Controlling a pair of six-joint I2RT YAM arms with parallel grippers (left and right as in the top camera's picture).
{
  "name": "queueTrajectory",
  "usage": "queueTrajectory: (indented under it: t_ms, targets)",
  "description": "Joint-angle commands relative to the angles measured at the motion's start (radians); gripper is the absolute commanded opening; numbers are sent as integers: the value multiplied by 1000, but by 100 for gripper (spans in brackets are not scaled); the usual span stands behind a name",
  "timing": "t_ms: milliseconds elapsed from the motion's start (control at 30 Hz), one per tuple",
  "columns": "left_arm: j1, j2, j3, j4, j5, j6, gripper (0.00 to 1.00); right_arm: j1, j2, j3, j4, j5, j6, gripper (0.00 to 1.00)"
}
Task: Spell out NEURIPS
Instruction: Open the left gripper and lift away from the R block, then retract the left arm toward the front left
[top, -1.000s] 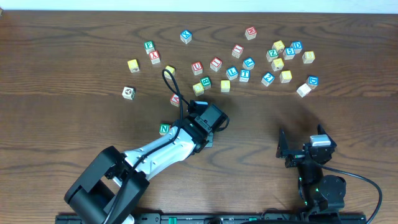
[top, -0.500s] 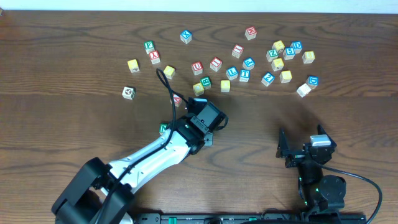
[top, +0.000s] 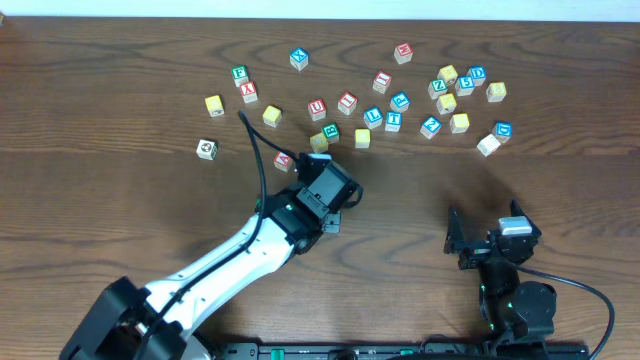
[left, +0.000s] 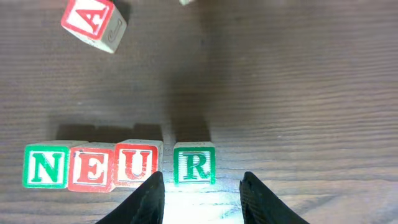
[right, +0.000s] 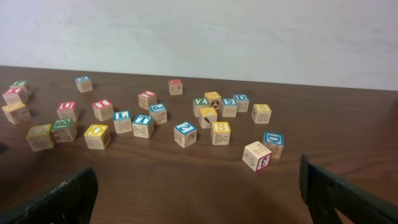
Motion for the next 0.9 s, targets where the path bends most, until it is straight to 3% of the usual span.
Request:
queueTrajectory:
  t_ms: [0,867]
  targets:
    - [1,-34,12,-14,-16,5,39,-5,1,-1,-5,-2,7,99]
    - [1,-73,12,-16,21,5,40,-5,1,-1,-5,-2,7,99]
